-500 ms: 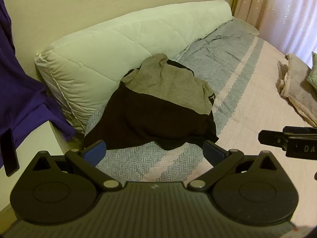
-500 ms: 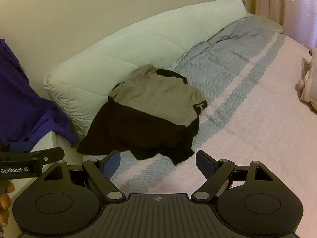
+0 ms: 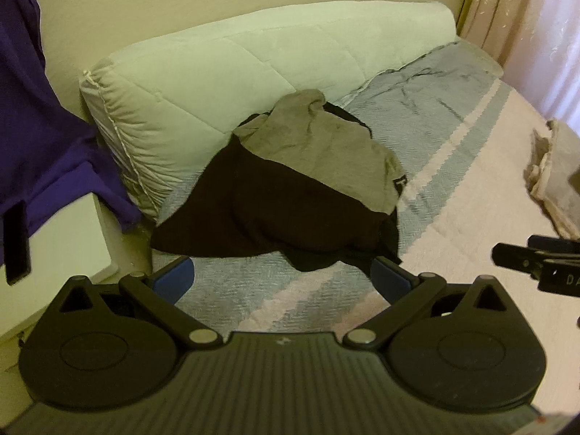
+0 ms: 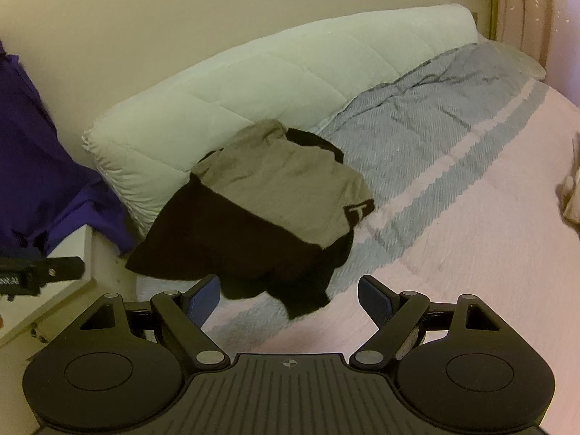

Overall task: Fold clothes
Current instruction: 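Reach both grippers toward the crumpled grey-and-black TJC sweater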

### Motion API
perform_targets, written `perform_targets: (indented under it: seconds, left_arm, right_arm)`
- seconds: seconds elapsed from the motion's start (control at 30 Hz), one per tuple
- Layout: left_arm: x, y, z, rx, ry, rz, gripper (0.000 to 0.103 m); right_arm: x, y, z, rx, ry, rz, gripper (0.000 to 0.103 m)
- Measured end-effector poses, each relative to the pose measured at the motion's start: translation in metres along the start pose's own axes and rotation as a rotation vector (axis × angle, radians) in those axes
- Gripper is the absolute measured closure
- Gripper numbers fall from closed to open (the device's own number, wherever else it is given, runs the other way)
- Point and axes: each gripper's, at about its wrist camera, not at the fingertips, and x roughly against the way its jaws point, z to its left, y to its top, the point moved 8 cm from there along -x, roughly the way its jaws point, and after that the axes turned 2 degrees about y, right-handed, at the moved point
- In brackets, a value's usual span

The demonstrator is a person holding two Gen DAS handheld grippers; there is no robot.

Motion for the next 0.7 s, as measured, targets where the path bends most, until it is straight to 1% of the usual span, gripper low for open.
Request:
perform_targets:
  seconds: [0.07, 0.17, 0.23, 0.33, 0.43, 0.47, 0.53, 0.63, 0.67, 0.7]
  left_arm:
    - [-0.008, 0.007, 0.002, -0.007, 0.009, 0.008, 0.001]
    - [-0.023, 0.024, 0.005, -0.020, 0.001, 0.005, 0.001]
    - [-0.038, 0.040, 0.008, -0.044, -0.004, -0.008, 0.001]
    - [-0.071, 0.068, 0.013, -0.082, -0.029, -0.015, 0.001]
    - [-0.114, 0.095, 0.018, -0.138, -0.054, -0.027, 0.001]
    - [-0.133, 0.105, 0.019, -0.174, -0.063, -0.024, 0.001]
    - [-0.164, 0.119, 0.019, -0.248, -0.072, -0.027, 0.001]
    - [-0.216, 0.139, 0.018, -0.349, -0.091, -0.055, 0.001]
    - [-0.235, 0.146, 0.018, -0.369, -0.106, -0.056, 0.002]
    - [-0.252, 0.151, 0.019, -0.387, -0.121, -0.052, 0.008]
  right_arm:
    - [-0.009, 0.005, -0.006, 0.008, -0.007, -0.001, 0.022]
    - [-0.025, 0.014, -0.015, 0.009, -0.014, -0.002, 0.022]
    - [-0.038, 0.020, -0.018, 0.010, -0.014, 0.000, 0.022]
    - [-0.061, 0.030, -0.020, 0.027, -0.018, 0.005, 0.022]
    - [-0.098, 0.041, -0.025, 0.025, -0.012, 0.032, 0.022]
    - [-0.110, 0.044, -0.029, 0.004, -0.029, 0.040, 0.022]
    - [-0.142, 0.054, -0.037, 0.009, -0.037, 0.047, 0.022]
    - [-0.196, 0.068, -0.051, 0.028, -0.040, 0.050, 0.022]
    - [-0.210, 0.072, -0.055, 0.016, -0.033, 0.053, 0.022]
    - [-0.230, 0.077, -0.060, -0.011, -0.013, 0.053, 0.022]
